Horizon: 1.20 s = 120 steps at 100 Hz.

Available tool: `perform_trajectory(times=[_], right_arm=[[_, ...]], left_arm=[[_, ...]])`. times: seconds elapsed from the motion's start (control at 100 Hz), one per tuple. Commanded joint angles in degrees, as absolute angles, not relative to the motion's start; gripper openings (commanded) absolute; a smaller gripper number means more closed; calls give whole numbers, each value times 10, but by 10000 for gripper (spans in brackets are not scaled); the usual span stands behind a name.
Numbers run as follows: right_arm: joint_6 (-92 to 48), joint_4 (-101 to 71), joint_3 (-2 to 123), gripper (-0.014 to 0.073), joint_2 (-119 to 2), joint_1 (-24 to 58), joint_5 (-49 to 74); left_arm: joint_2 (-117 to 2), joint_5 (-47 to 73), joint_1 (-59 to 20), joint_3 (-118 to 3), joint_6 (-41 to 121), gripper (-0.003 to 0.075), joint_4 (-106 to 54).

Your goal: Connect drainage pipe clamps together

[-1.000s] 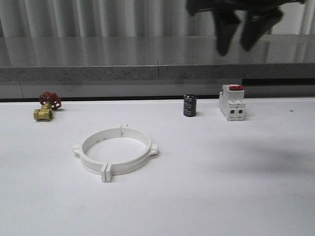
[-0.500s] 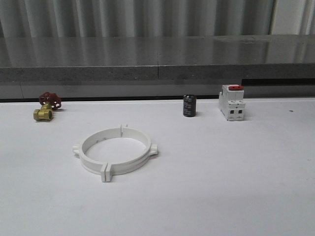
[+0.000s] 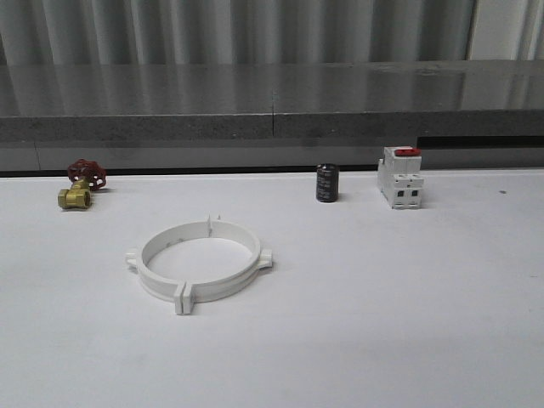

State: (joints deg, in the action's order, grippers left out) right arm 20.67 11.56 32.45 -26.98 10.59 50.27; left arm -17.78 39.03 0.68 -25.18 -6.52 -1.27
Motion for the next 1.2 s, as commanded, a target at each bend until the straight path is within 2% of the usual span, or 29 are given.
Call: perform_trajectory(times=[0.0,0.06,0.88,1.02,1.19], right_arm=[[199,122,331,-26,-255,102,474],[199,123,331,-74,-253,102,475],[199,137,331,-67,-252,101,473],[194,148,314,-67,-228,101,417],[177,128,243,-67,-162,79,284]], left_arm=[[-182,349,6,-266,-65,-21,-16],[-182,349,6,-266,-65,-20,-16],[-182,349,6,-266,-65,-20,-16],[-182,349,6,-266,-65,-21,-16],[-182,349,6,-266,-65,-21,-16]])
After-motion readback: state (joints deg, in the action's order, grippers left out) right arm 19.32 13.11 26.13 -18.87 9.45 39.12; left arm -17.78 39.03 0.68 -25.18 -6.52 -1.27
